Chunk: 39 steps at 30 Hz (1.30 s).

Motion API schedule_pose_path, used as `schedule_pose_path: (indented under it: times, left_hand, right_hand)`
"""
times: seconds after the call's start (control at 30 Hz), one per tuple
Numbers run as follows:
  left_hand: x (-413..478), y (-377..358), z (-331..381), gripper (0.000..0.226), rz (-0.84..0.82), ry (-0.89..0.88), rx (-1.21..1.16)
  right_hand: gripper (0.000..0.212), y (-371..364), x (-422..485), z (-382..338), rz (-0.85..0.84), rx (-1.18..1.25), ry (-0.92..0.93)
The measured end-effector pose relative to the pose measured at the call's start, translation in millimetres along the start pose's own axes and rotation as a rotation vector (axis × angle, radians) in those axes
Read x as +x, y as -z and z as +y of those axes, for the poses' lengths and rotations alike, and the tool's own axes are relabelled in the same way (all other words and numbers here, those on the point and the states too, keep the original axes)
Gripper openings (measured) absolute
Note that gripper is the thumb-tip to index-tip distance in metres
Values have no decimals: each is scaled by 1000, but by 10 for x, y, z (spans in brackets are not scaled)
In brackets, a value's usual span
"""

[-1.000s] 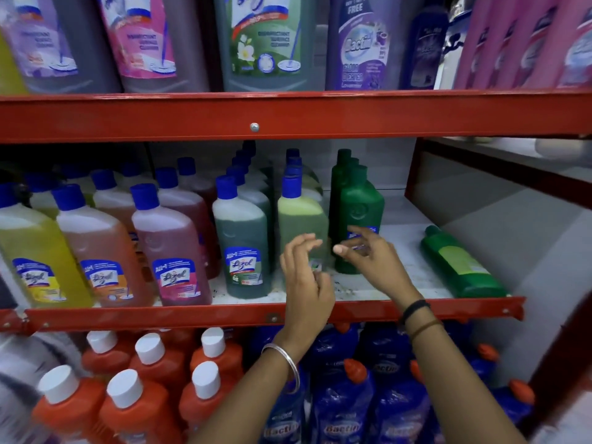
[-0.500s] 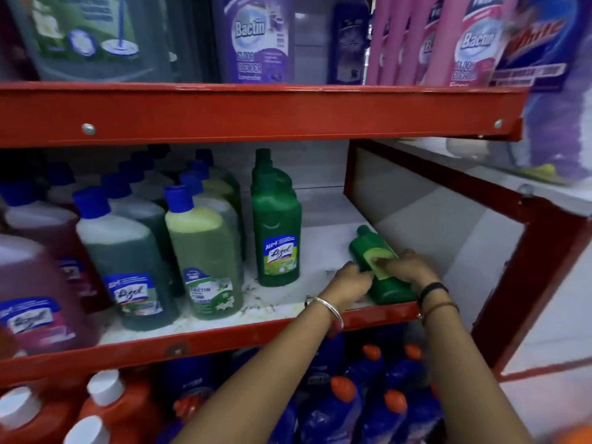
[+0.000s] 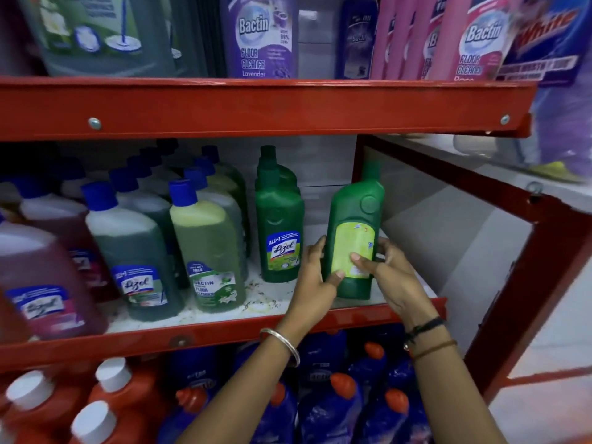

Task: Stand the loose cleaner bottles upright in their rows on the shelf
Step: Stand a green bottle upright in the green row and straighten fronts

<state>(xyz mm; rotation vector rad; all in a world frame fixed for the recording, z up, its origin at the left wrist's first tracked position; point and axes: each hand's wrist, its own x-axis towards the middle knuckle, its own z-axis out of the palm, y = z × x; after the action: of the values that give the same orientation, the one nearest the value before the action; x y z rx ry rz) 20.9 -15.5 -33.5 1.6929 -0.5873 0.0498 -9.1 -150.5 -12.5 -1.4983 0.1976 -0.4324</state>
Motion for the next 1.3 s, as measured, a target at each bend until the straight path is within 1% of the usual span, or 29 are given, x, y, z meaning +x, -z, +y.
schedule_pose_path:
  times: [0.1, 0.2, 0.27, 0.4, 0.47, 0.53, 0.63, 0.73, 0.8, 0.9, 0.97, 1.03, 1.1, 1.13, 1.2, 1.3]
  left_hand:
    - [-147, 264, -55, 71, 103, -43, 77]
    - [-265, 488, -71, 69, 172, -59, 148]
    - [-320, 607, -89, 68, 200, -65, 194]
    - [-422, 759, -170, 65, 191, -27, 243]
    - [-446, 789, -217, 65, 182, -25, 226]
    - [-458, 802, -235, 66, 186, -10, 270]
    - [-471, 777, -209, 60, 167, 46, 347]
    - [-489, 775, -204, 49, 189, 51, 316]
    - [-496, 783, -214, 44, 228, 50, 265]
    - [-580, 729, -168, 33, 299, 10, 311]
    - [-672, 665, -126, 25, 326, -50, 329]
    - [-749, 648, -139, 17, 308, -99, 311]
    - [-774, 682, -176, 13, 288, -112, 300]
    - [-770, 709, -188, 16, 281, -108, 297]
    - [-746, 755, -166, 29, 259, -102, 279]
    - [-625, 768, -129, 57, 178, -44, 256]
  right_hand:
    - [49, -261, -130, 5, -61, -28, 76]
    - [56, -532, -196, 62, -106, -48, 104]
    - [58, -675, -223, 107, -142, -65, 101]
    - [55, -832, -280, 218, -180, -85, 111]
    - [57, -862, -299, 273, -174, -98, 129]
    - [58, -880, -320, 283, -148, -87, 148]
    - [59, -875, -342, 263, -41, -157, 177]
    - [47, -889, -413, 284, 48, -268, 232]
    - [40, -912, -471, 302, 47, -299, 278]
    - [39, -949, -540, 250, -41, -378, 260]
    - [52, -983, -545, 214, -84, -465, 262]
    - [69, -1021, -525, 209, -115, -444, 244]
    - [72, -1004, -481, 223, -157, -390, 229]
    - [71, -976, -456, 226, -191, -357, 223]
    - [66, -912, -429, 199, -247, -329, 216]
    - [47, -852, -405, 174, -276, -348, 266]
